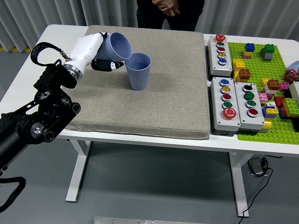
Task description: Pick cup pour cup place
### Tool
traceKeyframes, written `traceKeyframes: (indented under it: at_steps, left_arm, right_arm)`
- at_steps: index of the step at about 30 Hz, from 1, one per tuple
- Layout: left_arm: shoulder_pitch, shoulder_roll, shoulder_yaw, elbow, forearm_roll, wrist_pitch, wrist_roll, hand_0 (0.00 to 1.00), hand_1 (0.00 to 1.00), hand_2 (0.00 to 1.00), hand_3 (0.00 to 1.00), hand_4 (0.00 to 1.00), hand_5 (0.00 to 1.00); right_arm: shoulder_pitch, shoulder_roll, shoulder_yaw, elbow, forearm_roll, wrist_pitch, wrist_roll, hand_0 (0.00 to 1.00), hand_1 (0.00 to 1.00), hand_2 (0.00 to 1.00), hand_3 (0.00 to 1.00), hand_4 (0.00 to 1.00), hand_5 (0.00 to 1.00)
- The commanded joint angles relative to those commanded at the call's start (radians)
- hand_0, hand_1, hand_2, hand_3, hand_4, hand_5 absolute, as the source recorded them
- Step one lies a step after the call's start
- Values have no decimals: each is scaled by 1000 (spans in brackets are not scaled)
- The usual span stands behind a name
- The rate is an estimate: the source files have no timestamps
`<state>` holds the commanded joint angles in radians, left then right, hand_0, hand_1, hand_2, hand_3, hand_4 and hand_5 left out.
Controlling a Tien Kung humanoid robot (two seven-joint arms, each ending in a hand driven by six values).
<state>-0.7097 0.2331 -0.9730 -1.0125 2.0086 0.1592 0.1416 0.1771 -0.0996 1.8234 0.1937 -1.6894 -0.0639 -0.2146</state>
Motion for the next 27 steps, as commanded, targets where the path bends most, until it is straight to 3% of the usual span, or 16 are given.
traceKeyframes:
  at_steps: [9, 16, 27]
  left_arm:
    - [-16, -1, 9, 21, 103, -11, 17, 522, 497, 547, 542, 796, 229]
    - [-26, 0, 22, 20, 184, 6, 21, 523, 494, 547, 543, 795, 230]
    - [-51, 7, 71, 8, 230, 9, 34, 522, 496, 547, 546, 788, 235]
  right_arm:
    - [1, -1, 2, 0, 0, -1, 0, 698, 691, 631, 600, 66, 372]
    - [3, -2, 2, 0, 1, -1, 0, 698, 691, 631, 600, 66, 370]
    - [4, -3, 2, 0, 3, -2, 1, 698, 691, 631, 599, 67, 370]
